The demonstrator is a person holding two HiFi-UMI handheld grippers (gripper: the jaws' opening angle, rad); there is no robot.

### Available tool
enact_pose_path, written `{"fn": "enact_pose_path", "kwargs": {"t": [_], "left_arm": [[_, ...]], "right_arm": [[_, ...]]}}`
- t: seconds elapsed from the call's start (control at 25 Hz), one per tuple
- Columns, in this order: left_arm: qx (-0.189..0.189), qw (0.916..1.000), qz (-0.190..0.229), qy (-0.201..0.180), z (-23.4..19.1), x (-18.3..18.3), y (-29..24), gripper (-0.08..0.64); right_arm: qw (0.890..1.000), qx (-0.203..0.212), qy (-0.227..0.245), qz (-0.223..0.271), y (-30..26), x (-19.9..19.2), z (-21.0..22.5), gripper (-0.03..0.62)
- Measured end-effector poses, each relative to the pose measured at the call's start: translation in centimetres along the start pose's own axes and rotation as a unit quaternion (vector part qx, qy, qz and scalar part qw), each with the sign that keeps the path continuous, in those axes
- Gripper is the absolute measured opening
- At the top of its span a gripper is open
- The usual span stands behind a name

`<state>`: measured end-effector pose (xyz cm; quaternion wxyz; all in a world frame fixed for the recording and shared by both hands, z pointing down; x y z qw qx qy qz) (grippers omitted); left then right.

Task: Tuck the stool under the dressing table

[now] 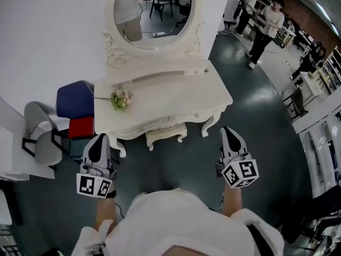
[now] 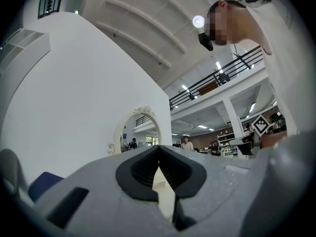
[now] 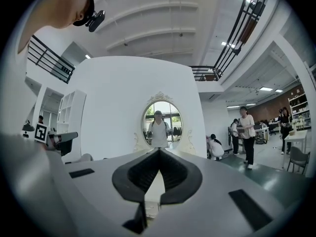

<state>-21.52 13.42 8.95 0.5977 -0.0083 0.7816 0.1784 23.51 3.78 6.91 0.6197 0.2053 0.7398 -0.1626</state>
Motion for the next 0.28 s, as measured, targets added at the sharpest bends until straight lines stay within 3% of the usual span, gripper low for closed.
{"fn": "enact_pose_path", "kwargs": {"t": [0.28], "left_arm": [[0.000, 1.0000, -0.002, 0.006, 0.16, -0.65, -0.13, 0.017]], "right_arm": [[1.000, -0.005, -0.001, -0.005, 0.61, -0.53, 0.38, 0.000]]}}
Point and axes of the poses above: the fingertips, and each gripper's own axes: y backward along the fingers, z to its right, x out of its top, the point moved 10 cm from there along y, backward along the fingers, and after that the axes turned 12 degrees about y, right-handed, at the moved point
